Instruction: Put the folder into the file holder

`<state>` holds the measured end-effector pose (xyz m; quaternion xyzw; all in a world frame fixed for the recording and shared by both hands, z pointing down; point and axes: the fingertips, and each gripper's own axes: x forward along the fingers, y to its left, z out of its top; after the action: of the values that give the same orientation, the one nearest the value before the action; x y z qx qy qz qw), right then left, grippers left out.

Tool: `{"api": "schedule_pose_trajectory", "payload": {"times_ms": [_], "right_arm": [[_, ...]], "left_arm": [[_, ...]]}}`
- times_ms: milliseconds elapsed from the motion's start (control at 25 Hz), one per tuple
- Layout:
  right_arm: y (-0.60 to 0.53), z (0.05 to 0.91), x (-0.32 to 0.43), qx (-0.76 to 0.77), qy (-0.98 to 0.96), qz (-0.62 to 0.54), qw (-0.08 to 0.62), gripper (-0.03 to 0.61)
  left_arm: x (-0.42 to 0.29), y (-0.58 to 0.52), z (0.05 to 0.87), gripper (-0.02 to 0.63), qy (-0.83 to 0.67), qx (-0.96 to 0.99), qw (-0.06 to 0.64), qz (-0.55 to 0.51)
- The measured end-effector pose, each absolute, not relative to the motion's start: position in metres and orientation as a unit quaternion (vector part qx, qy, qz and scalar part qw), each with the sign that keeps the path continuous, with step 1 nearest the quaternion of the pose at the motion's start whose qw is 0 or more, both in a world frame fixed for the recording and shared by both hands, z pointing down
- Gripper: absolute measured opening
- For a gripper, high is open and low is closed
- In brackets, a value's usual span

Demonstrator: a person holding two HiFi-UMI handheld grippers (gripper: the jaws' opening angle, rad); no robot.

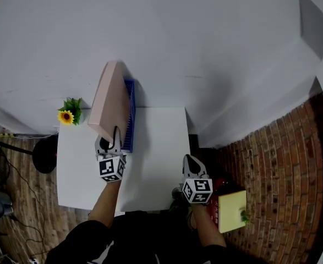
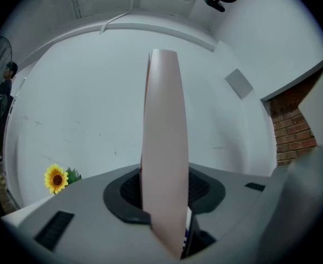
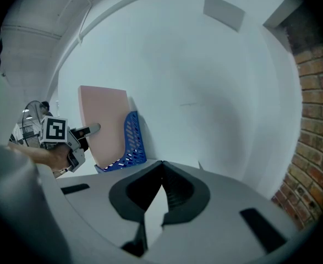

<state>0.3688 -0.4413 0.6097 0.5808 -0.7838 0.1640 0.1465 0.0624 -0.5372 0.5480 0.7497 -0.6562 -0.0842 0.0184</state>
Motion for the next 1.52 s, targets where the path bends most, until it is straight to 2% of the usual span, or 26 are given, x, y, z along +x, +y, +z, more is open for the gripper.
{"api": "schedule_pose_trajectory", "payload": {"times_ms": [560,1160,1520], "right_arm": [[-0.438,0.611,0.366,0.586,-0.779,0.164,0.147,0.008],[-0.435,0.614,0.354,0.585,-0.78,0.165,0.149,0.008],[-0.434,0.616,0.344,0.581,-0.783,0.166,0.15,0.008]], "left_arm": [[0.065,-0.543,0.588,0.164,-0.65,0.758,0.036,-0.035],[0.063,-0.55,0.651,0.186,-0.63,0.766,0.106,0.072],[0.068,-0.546,0.646,0.261,-0.604,0.786,0.113,0.065]]}}
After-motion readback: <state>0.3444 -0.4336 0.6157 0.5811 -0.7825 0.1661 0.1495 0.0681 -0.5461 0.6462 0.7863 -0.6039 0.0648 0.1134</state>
